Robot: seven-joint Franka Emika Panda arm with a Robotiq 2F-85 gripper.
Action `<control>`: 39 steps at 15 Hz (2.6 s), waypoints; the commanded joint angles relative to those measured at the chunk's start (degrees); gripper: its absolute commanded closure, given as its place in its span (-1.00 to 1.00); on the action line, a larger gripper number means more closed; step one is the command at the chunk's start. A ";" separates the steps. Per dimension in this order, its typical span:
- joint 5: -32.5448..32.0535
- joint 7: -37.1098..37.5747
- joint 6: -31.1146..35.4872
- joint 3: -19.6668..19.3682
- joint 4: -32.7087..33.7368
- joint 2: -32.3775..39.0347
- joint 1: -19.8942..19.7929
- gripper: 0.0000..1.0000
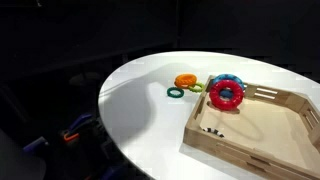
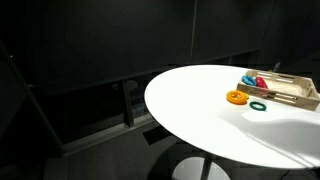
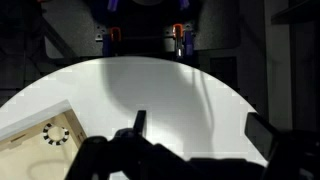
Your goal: Move the orange ring from the table to the tray
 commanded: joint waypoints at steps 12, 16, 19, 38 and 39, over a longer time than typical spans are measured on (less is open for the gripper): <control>1.21 1.53 1.25 0.55 4.50 3.51 -0.77 -1.00; 2.80 4.30 4.30 0.71 8.31 6.99 -0.94 -1.00; 3.73 8.51 9.72 1.21 10.71 10.38 -1.28 -1.00; -7.07 9.09 18.95 1.24 14.73 24.41 -0.96 -1.00; -7.94 10.27 19.38 1.40 14.49 24.25 -0.99 -1.00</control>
